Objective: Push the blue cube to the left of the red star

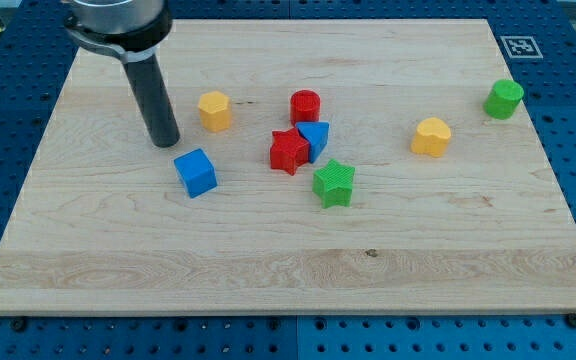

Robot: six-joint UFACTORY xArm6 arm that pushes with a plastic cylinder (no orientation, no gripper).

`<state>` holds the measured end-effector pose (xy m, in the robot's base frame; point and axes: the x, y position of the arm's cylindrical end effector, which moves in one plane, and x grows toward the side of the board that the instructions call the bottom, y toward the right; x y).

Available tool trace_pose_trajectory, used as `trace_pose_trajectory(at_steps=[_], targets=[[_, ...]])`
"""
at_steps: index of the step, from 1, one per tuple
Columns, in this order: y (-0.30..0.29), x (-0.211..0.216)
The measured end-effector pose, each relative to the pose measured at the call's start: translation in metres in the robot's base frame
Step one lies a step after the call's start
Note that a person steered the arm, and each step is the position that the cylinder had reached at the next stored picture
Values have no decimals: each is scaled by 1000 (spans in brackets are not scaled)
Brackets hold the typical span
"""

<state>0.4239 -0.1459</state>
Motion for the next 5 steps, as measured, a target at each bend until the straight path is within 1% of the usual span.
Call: trace_pose_trajectory(at_steps=[1,3,4,5], targets=[[5,15],[-9,58],[5,61],[35,55]])
